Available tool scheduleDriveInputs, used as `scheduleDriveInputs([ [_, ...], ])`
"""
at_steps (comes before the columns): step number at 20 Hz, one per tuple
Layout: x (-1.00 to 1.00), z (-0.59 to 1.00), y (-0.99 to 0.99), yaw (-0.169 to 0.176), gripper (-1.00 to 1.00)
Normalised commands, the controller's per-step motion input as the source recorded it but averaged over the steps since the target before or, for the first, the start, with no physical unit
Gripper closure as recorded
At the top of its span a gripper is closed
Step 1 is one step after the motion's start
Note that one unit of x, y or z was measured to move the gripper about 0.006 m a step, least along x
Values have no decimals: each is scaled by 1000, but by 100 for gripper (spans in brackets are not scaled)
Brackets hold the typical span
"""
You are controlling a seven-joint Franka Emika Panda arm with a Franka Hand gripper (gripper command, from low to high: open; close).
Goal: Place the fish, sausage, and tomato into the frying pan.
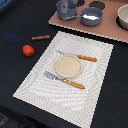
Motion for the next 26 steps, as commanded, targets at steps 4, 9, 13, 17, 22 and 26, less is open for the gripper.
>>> scheduleDriveInputs([
  [4, -901, -528, -481, -51, -100],
  [9, -920, -498, -462, -54, -100],
  [13, -921, -476, -481, -49, -100],
  [17, -933, -483, -434, -57, -100],
  [22, -961, -475, -351, -52, -100],
  [26, -979, -379, -259, -44, -100],
])
